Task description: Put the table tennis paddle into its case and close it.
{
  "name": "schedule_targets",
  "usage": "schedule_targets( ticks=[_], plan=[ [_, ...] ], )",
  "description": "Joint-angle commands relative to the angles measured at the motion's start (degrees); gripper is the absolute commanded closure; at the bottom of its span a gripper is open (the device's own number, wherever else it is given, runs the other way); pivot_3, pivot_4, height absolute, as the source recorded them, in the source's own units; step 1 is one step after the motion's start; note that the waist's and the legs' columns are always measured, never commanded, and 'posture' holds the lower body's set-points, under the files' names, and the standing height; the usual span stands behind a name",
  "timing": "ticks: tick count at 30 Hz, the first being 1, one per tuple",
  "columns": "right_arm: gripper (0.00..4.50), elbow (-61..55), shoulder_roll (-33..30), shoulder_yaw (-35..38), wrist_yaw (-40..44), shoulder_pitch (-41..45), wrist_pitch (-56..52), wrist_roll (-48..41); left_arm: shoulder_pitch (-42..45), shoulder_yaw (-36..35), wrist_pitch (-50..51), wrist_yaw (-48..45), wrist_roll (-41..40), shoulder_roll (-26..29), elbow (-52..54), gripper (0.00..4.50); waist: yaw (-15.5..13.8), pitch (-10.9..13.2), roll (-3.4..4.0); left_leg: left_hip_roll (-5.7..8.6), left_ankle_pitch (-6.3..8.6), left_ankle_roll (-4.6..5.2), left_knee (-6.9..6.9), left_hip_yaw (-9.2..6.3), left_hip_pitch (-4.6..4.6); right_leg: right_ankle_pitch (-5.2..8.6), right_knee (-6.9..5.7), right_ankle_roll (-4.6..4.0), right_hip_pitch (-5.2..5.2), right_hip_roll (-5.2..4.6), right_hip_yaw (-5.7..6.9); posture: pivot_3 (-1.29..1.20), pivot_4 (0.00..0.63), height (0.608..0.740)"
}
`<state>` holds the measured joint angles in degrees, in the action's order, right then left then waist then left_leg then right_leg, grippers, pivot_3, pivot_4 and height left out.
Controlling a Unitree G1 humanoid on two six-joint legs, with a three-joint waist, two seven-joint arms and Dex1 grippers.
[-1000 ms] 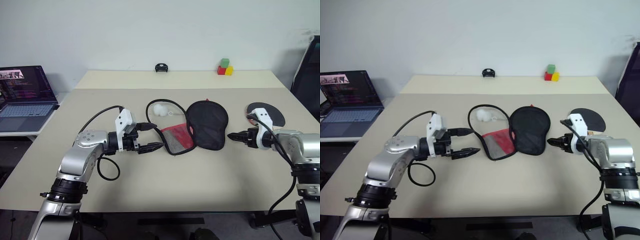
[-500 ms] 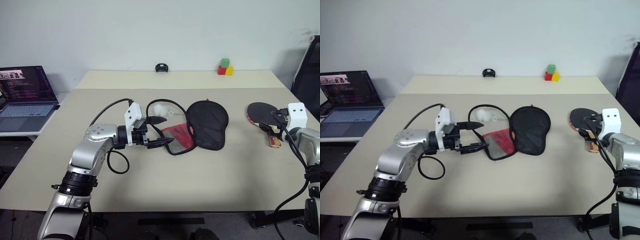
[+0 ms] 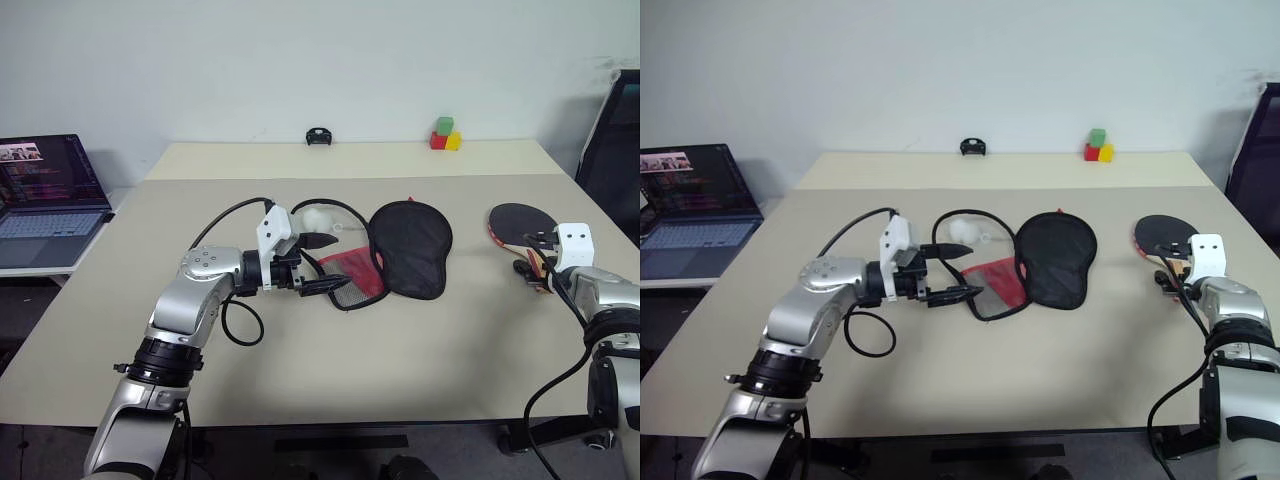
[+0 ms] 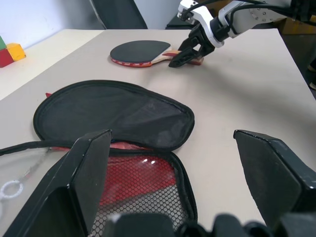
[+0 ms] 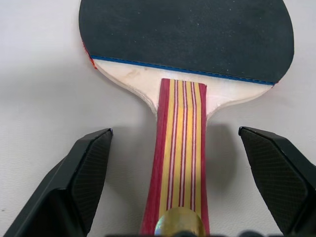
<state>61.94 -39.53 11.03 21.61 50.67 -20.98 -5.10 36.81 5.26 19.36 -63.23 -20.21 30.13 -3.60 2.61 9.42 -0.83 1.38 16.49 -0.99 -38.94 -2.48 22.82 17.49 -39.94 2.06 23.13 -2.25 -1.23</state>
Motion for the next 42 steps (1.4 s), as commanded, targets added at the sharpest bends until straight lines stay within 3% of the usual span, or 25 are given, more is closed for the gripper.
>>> schedule_targets(
  ticks=[1,4,9,12,18,27,35,42],
  plan=[
    [0.20,1.08,0.00,-0.33,0.11,0.77,0.08,0.67,0.89,-0.79,-1.14,-0.24,-0.07,0.59,0.78,0.18,0.01,0.00,0.00,0.00,0.00,0.00,0.00,0.01,0.00,0.00,0.00,0.00,0.00,0.00,-0.01,0.00,0.150,0.740],
    [0.92,0.82,-0.09,-0.23,0.89,0.37,-1.48,0.24,0.81,-0.74,-1.19,-0.22,-0.03,0.45,0.70,0.18,-0.01,-0.01,-0.01,0.00,0.00,0.00,-0.01,0.00,0.00,0.00,0.00,0.00,-0.01,0.00,0.00,0.00,0.150,0.740],
    [2.64,-1.14,-0.80,0.24,2.94,-0.72,-5.20,-0.77,0.89,-0.56,-1.32,-0.38,-0.01,0.24,0.38,0.18,-0.31,-0.04,-0.06,0.01,0.00,0.00,-0.03,-0.04,0.00,0.00,0.01,0.00,-0.05,-0.01,0.03,0.00,0.150,0.740],
    [3.39,-3.65,-1.78,0.43,4.03,-2.03,-7.82,-1.10,1.02,-0.46,-1.59,-0.60,0.05,0.16,-0.09,0.18,-0.64,-0.04,-0.06,0.01,0.00,0.00,-0.03,-0.07,0.00,0.00,0.01,0.00,-0.06,-0.01,0.05,0.00,0.150,0.740],
    [3.40,-16.05,-4.68,0.18,7.59,-8.22,-16.44,-1.95,1.15,0.02,-1.59,-1.55,-0.14,0.07,-0.09,0.18,-1.28,-0.04,-0.06,0.02,0.00,0.00,-0.02,-0.18,0.08,0.00,0.07,0.00,-0.05,-0.01,0.15,0.00,0.150,0.740],
    [3.40,-57.88,-9.13,7.73,10.00,-32.06,-40.61,-9.99,0.92,0.97,-1.70,-3.00,-0.43,-0.49,0.00,0.18,-1.96,-0.05,-0.04,0.02,0.11,0.20,-0.01,-0.30,0.14,0.00,0.07,0.00,-0.05,-0.02,0.22,0.00,0.150,0.740],
    [3.40,-85.80,-4.68,16.76,8.05,-46.21,-57.52,-16.46,2.34,2.21,-2.07,-4.78,-0.30,-1.78,-0.92,0.18,-2.10,-0.06,-0.03,0.02,0.11,0.23,-0.03,-0.29,0.04,0.00,0.00,0.00,-0.08,0.03,0.18,0.00,0.150,0.740],
    [3.40,-91.04,0.67,17.93,5.56,-51.10,-60.88,-16.89,2.78,2.77,-2.35,-5.51,0.13,-2.49,-1.66,0.18,-2.20,-0.08,-0.04,0.02,0.10,0.24,-0.03,-0.37,-0.03,0.01,0.04,0.00,-0.21,0.05,0.25,0.00,0.150,0.740]
  ],
)
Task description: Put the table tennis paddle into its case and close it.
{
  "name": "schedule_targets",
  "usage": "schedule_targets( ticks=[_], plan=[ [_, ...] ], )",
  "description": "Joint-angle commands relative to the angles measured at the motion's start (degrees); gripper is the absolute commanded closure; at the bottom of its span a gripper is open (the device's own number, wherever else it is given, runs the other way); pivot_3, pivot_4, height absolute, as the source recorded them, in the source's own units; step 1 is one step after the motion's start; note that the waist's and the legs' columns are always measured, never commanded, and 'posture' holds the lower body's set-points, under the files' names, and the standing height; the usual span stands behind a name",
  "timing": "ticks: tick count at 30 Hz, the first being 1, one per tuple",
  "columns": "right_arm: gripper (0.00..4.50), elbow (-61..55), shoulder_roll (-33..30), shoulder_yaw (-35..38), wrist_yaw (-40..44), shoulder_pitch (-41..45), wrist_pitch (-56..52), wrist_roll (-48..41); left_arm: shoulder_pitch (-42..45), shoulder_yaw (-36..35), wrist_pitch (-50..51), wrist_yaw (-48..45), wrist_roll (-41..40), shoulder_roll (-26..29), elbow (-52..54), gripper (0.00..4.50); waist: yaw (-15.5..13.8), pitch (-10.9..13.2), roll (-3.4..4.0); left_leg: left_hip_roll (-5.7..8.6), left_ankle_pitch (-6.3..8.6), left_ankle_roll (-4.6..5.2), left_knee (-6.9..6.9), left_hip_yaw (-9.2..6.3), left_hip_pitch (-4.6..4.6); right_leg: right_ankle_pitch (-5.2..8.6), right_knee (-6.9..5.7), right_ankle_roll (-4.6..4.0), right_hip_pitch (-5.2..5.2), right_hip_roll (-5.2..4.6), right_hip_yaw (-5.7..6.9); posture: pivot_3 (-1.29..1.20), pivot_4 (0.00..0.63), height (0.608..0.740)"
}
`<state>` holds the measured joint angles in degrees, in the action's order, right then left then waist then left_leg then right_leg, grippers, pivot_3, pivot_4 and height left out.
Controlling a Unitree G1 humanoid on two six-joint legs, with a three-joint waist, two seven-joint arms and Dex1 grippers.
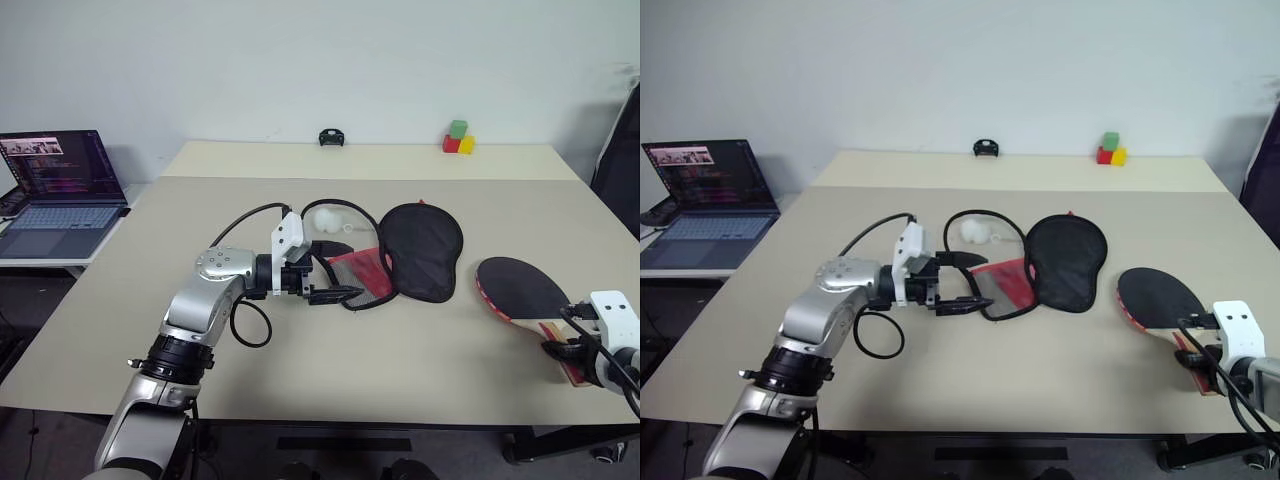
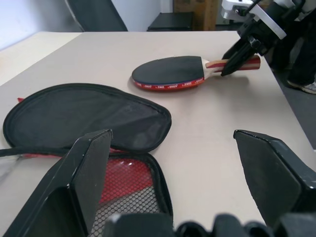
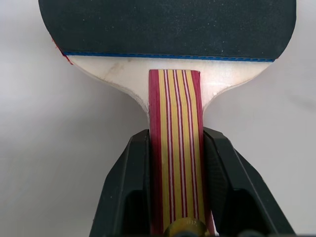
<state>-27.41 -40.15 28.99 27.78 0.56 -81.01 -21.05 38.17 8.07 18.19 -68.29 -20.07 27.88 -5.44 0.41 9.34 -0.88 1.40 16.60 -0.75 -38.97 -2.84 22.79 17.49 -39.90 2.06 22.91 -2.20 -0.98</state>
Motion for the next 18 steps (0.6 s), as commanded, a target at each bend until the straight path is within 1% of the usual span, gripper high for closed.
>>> schedule_targets(
  ticks=[1,2,4,5,8,10,18],
  plan=[
    [3.40,-1.30,1.75,-0.48,-1.06,-0.94,-0.25,-0.69,1.47,-0.01,-1.16,-0.49,-0.02,-0.28,0.17,0.18,0.00,0.00,0.00,0.00,0.00,0.00,0.00,0.01,-0.02,0.00,0.00,0.00,-0.02,0.00,-0.01,0.00,0.150,0.740],
    [3.40,-0.63,2.05,-0.90,-1.59,-0.77,0.53,-0.26,1.50,0.02,-1.19,-0.50,-0.01,-0.27,0.15,0.18,0.01,0.00,0.00,0.01,0.00,0.00,0.00,0.01,-0.03,0.00,0.00,0.00,-0.03,0.00,-0.01,0.00,0.150,0.740],
    [2.67,0.72,2.40,-1.76,-2.31,-0.31,1.80,0.19,1.46,0.02,-1.20,-0.49,-0.01,-0.19,0.24,0.18,0.07,0.01,-0.01,0.01,0.00,0.00,0.00,0.01,-0.12,0.00,0.01,0.00,-0.14,0.00,-0.01,0.00,0.150,0.740],
    [2.43,1.08,2.41,-2.01,-2.49,-0.21,2.14,0.19,1.43,0.04,-1.20,-0.46,-0.01,-0.15,0.31,0.18,0.07,0.01,-0.03,0.00,0.00,0.00,0.00,-0.01,-0.24,0.00,0.05,0.00,-0.27,0.00,0.01,0.00,0.150,0.740],
    [1.51,2.74,2.78,-2.78,-2.47,1.38,3.48,-0.17,1.08,-0.17,-1.08,-0.19,-0.08,0.19,0.63,0.18,0.14,0.02,-0.05,0.00,0.02,0.02,0.06,-0.03,-0.82,0.01,0.28,0.01,-0.89,0.01,0.03,0.00,0.150,0.740],
    [1.51,4.34,3.03,-3.07,-2.63,2.76,4.12,-0.21,0.80,-0.31,-1.00,0.04,-0.11,0.34,0.87,0.18,0.24,0.02,-0.07,0.00,0.02,0.04,0.07,-0.06,-1.11,-0.04,0.46,0.01,-1.25,0.02,0.06,0.00,0.150,0.740],
    [1.51,9.20,1.69,-5.00,-2.53,4.05,7.05,-0.01,-0.08,-0.77,-1.06,0.83,-0.02,0.88,1.44,0.18,1.24,-0.02,-0.13,-0.03,0.03,0.06,0.07,-0.12,-1.19,-0.26,0.84,0.06,-1.51,0.05,0.08,0.00,0.150,0.740]
  ],
)
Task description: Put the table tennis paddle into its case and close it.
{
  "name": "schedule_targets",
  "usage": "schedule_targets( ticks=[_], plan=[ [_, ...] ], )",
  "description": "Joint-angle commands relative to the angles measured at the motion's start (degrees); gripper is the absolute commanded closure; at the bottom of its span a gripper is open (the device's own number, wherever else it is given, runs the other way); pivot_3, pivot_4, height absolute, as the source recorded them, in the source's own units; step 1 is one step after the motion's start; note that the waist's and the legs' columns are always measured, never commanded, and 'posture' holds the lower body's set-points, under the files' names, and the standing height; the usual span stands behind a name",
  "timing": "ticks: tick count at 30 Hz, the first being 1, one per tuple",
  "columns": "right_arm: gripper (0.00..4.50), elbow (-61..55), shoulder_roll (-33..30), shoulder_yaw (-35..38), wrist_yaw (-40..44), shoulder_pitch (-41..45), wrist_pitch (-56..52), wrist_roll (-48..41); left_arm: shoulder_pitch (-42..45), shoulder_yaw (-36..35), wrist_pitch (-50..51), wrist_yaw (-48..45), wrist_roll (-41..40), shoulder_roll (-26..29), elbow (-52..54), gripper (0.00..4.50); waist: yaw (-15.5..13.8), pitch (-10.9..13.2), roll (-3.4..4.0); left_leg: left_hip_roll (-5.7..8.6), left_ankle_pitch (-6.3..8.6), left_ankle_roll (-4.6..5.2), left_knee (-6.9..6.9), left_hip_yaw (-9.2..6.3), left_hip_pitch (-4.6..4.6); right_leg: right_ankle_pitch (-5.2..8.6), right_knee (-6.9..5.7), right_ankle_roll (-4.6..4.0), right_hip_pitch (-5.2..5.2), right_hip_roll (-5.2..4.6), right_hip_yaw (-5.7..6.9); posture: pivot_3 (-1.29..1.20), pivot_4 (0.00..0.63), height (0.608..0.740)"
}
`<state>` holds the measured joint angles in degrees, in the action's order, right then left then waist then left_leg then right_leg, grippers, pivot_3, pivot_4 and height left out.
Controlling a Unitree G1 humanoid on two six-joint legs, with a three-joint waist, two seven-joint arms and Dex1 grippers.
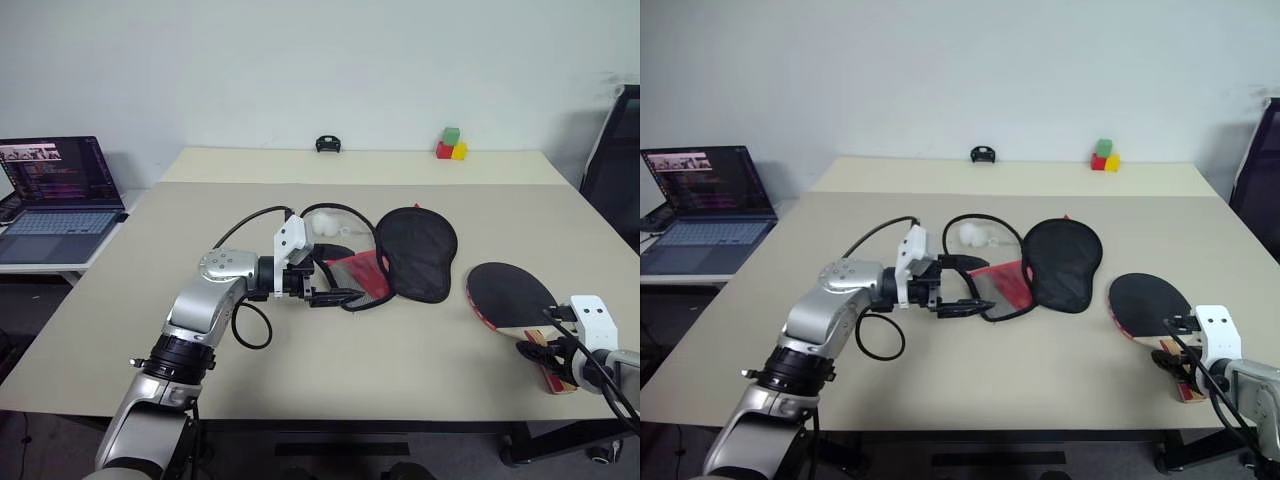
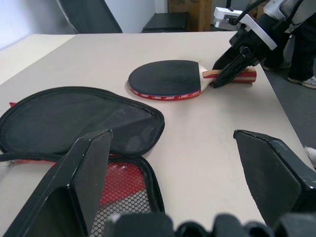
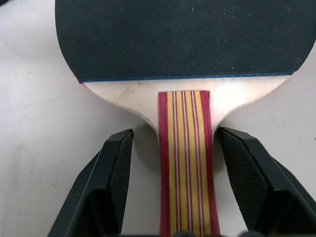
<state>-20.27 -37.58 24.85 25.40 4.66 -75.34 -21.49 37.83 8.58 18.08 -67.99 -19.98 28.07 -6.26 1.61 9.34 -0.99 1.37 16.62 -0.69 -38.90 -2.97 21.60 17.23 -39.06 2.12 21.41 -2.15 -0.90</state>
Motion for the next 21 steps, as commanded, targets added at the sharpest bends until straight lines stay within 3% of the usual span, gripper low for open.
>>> schedule_targets(
  ticks=[1,5,11,21],
  plan=[
    [1.51,2.38,-1.19,-1.16,-0.07,-0.16,1.76,0.53,0.19,-1.30,-0.96,0.57,-0.11,0.74,2.30,0.18,0.06,-0.02,-0.04,0.00,0.00,0.00,0.00,0.00,0.00,0.00,0.01,0.00,0.00,0.00,0.00,0.00,0.150,0.740],
    [1.68,2.73,-2.51,-3.33,-0.05,-1.28,3.29,1.23,-0.11,-1.42,-1.02,0.76,-0.17,1.09,2.42,0.18,0.08,-0.04,-0.07,0.00,0.00,0.01,0.00,-0.01,0.00,-0.02,0.02,0.02,-0.01,-0.01,0.00,0.00,0.150,0.740],
    [3.32,1.41,-2.72,-5.25,-0.66,-2.26,3.33,1.20,-0.36,-1.54,-1.13,1.15,-0.30,1.65,2.36,0.18,0.07,-0.06,-0.10,-0.01,0.01,0.01,0.03,-0.04,0.01,-0.02,0.05,0.02,-0.01,-0.01,0.02,0.00,0.150,0.740],
    [3.39,1.64,-0.94,-2.70,-4.06,0.39,3.94,1.86,-0.61,-2.31,-1.03,1.58,-0.46,2.61,2.26,0.18,0.13,-0.08,-0.15,-0.01,0.01,0.01,0.04,-0.04,0.01,-0.02,0.07,0.02,-0.01,-0.01,0.01,0.00,0.150,0.740]
  ],
)
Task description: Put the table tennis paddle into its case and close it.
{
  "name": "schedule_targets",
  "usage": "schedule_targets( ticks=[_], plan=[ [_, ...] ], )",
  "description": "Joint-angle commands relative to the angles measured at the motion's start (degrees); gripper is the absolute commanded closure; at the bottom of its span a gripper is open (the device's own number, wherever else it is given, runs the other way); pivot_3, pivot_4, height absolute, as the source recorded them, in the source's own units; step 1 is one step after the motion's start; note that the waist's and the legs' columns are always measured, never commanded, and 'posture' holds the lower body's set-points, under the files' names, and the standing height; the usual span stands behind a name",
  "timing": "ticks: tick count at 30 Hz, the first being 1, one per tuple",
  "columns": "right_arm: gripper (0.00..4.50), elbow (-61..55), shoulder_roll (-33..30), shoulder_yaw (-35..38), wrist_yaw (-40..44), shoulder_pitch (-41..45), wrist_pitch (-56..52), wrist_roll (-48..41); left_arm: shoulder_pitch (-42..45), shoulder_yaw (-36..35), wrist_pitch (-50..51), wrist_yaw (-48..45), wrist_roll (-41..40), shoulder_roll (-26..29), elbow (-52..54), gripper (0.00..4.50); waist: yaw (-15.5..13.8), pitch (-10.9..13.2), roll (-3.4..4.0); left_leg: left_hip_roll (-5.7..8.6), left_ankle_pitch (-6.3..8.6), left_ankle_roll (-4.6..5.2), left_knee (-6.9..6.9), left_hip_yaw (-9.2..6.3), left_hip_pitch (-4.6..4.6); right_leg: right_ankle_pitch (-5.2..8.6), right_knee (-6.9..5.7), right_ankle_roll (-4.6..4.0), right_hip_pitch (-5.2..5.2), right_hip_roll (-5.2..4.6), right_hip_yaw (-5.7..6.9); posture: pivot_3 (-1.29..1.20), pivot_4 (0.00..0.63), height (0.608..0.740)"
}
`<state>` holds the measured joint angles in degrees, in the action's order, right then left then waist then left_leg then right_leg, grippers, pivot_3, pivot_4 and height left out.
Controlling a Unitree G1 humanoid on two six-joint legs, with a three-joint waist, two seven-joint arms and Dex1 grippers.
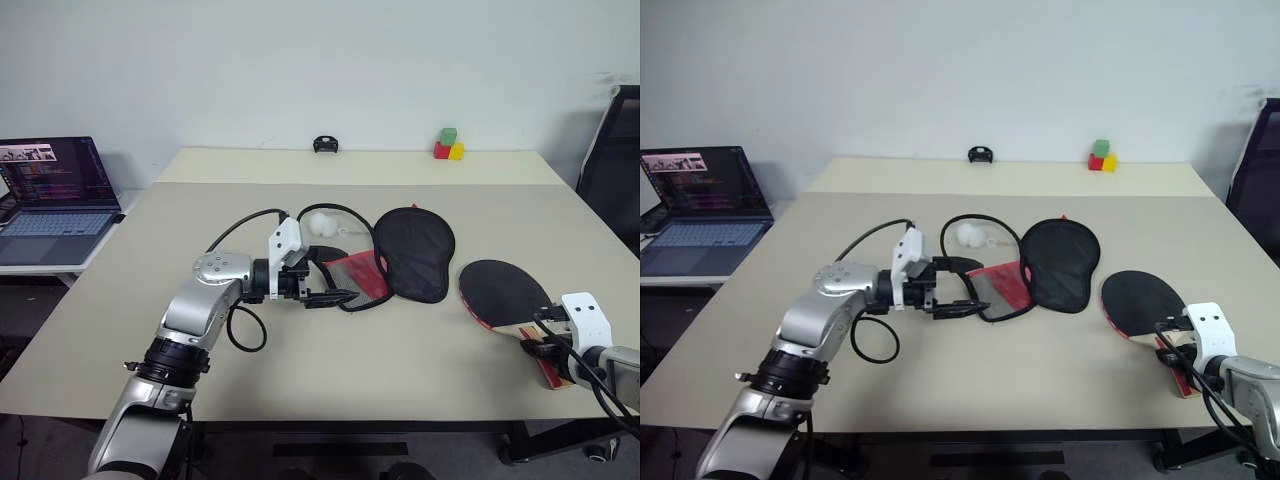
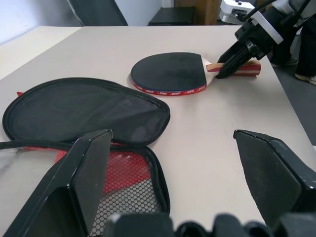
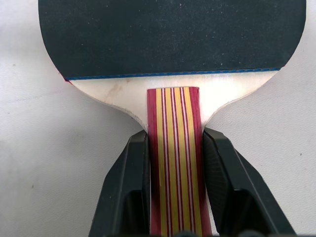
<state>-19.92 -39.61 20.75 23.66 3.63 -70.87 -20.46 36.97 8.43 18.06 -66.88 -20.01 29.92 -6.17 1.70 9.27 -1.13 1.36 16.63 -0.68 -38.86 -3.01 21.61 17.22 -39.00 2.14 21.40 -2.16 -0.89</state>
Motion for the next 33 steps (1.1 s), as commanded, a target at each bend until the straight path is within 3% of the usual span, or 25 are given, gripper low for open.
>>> schedule_targets(
  ticks=[1,7,16,20,26,33],
  plan=[
    [3.39,1.40,1.44,2.21,-2.70,2.24,-0.86,0.66,0.19,-2.37,-0.97,0.58,-0.46,0.95,2.10,0.18,0.08,0.00,-0.02,0.00,0.00,0.00,0.00,0.01,-0.01,0.00,0.00,0.00,0.00,0.00,-0.01,0.00,0.150,0.740],
    [3.39,2.18,-2.57,5.33,-1.22,12.05,-3.25,-1.27,-1.70,-3.44,-1.04,1.25,-0.23,2.17,2.27,0.18,0.19,0.28,0.46,0.00,0.00,0.00,0.01,0.06,0.05,-0.06,-0.01,-0.01,0.13,0.00,-0.06,0.00,0.150,0.740],
    [3.39,3.38,-3.93,4.19,-1.99,23.53,-6.17,-2.35,-2.87,-3.55,-0.76,2.37,-0.31,2.30,3.22,0.18,-0.15,0.34,0.56,-0.01,-0.01,0.00,0.06,-0.01,1.08,-0.02,0.04,-0.08,0.98,-0.02,0.03,0.00,0.150,0.740],
    [3.39,2.54,1.41,1.50,-4.49,28.09,-7.90,-2.64,-2.91,-3.73,-0.67,2.90,-0.43,2.38,3.10,0.18,-0.02,0.35,0.56,0.00,-0.01,0.01,0.05,0.02,1.15,-0.02,0.05,-0.08,1.05,-0.05,0.01,0.00,0.150,0.740],
    [3.39,3.10,14.51,-3.93,-11.10,33.86,-8.39,-0.68,-3.10,-3.90,-0.64,3.39,-0.49,2.35,3.37,0.18,0.19,0.36,0.60,-0.03,-0.01,0.01,0.07,0.01,1.03,-0.02,-0.07,-0.09,1.06,0.00,-0.02,0.00,0.150,0.740],
    [3.39,9.65,26.20,-7.38,-18.21,37.23,-2.29,3.11,-3.75,-4.29,-0.62,3.82,-0.70,2.75,3.82,0.18,-0.17,0.36,0.59,0.04,-0.04,-0.04,0.04,0.01,1.31,-0.03,-0.01,-0.09,1.32,-0.06,0.00,0.00,0.150,0.740]
  ],
)
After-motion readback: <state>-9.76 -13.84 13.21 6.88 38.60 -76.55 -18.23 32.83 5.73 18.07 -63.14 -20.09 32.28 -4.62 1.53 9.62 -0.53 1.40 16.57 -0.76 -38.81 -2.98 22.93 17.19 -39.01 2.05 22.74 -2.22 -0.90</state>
